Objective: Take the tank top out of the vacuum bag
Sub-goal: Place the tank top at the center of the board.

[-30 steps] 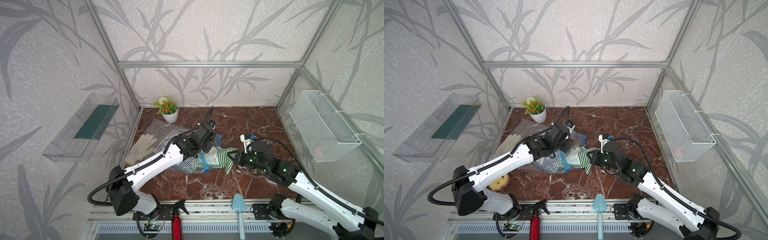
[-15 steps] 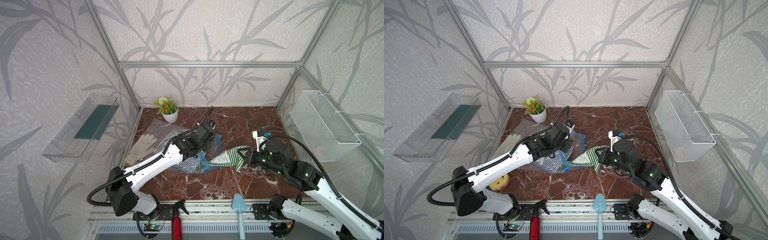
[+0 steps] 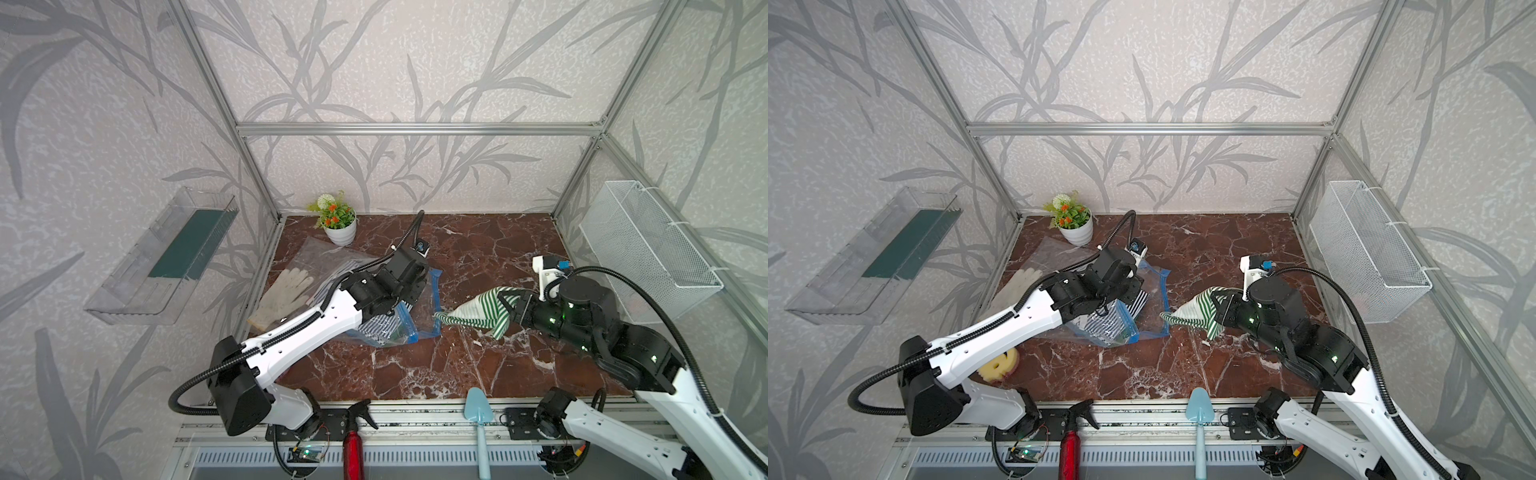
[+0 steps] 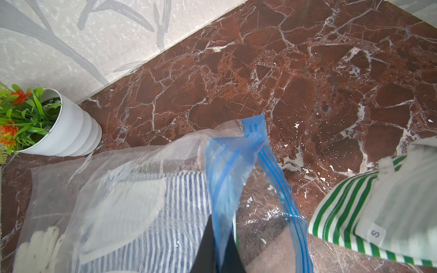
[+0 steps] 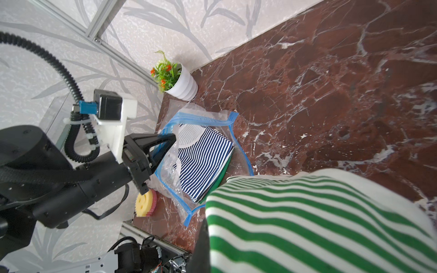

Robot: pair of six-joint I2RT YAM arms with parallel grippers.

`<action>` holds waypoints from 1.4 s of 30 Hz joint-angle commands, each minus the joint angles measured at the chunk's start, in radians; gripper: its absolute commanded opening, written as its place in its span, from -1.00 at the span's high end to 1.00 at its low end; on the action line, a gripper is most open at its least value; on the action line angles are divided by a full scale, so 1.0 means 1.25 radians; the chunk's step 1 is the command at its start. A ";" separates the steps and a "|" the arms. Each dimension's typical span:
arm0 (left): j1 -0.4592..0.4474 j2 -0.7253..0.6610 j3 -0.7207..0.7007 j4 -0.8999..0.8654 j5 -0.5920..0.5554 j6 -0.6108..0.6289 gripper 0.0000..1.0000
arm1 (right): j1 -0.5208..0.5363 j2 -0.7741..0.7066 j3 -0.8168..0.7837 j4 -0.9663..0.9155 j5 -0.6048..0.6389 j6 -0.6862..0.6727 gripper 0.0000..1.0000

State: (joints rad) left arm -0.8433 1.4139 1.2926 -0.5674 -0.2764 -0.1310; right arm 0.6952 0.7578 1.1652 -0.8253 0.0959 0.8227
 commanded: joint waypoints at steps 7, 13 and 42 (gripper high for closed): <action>0.003 -0.033 0.003 0.015 -0.022 0.014 1.00 | -0.283 0.050 0.050 0.005 -0.231 -0.064 1.00; 0.003 -0.046 -0.009 0.024 0.009 0.015 1.00 | -0.417 0.127 0.054 0.051 -0.336 -0.110 1.00; 0.096 0.005 -0.059 0.239 0.317 0.172 1.00 | -0.616 0.923 0.605 0.272 -0.508 -0.329 1.00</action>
State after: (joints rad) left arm -0.7315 1.4258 1.2259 -0.3355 0.1085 0.0536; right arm -0.0711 1.8973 1.8450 -0.4889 -0.5270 0.4583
